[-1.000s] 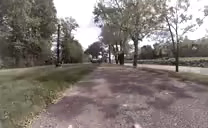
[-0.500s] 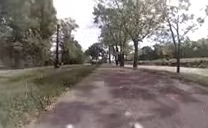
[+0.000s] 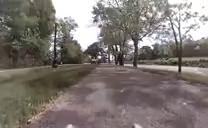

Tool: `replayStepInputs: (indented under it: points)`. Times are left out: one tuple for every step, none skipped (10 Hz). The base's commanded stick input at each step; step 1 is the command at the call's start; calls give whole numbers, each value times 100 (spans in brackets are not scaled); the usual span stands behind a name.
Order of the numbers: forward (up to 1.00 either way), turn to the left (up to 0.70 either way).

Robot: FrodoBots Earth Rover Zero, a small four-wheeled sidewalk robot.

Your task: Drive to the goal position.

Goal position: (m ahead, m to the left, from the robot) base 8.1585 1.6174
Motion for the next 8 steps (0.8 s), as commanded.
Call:
replayStepInputs:
  points:
    - [100,0]
    - [100,0]
    - [100,0]
    - [100,0]
    - [100,0]
    - [100,0]
    - [100,0]
    - [100,0]
